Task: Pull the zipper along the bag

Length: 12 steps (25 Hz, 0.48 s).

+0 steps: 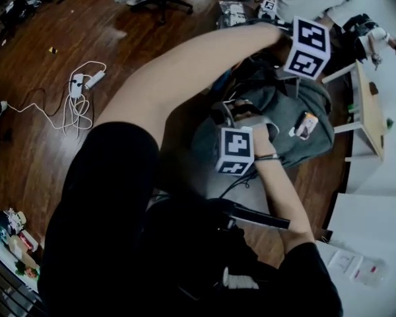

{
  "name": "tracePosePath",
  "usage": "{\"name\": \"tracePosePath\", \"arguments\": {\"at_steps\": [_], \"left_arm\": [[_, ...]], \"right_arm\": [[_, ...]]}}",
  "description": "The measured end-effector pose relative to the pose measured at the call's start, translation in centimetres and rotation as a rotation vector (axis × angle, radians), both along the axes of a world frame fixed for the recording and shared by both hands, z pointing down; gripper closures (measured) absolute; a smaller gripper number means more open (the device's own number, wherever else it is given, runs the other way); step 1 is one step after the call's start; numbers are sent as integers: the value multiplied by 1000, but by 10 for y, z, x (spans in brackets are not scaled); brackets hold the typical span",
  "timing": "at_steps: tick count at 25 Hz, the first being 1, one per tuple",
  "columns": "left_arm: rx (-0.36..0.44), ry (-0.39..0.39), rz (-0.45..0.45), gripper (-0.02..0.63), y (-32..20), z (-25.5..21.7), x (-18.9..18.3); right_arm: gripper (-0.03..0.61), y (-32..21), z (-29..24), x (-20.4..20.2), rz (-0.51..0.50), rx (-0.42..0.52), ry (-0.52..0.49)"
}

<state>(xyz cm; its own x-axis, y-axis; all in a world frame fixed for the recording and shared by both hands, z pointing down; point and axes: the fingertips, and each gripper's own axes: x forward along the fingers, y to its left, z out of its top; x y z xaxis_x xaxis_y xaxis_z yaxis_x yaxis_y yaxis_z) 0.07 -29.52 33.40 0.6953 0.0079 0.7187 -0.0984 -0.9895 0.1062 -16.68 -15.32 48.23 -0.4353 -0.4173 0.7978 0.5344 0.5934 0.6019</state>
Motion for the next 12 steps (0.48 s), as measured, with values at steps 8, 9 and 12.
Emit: {"name": "tracePosePath", "arguments": {"at_steps": [8, 9, 12], "left_arm": [[-8, -5, -13, 416, 0, 2, 0], [-5, -5, -16, 416, 0, 2, 0], [9, 2, -30, 416, -2, 1, 1]], "right_arm": [[394, -14, 59, 6, 9, 30, 452], [396, -19, 65, 7, 41, 29, 483], [473, -31, 75, 18, 74, 81, 601]]}}
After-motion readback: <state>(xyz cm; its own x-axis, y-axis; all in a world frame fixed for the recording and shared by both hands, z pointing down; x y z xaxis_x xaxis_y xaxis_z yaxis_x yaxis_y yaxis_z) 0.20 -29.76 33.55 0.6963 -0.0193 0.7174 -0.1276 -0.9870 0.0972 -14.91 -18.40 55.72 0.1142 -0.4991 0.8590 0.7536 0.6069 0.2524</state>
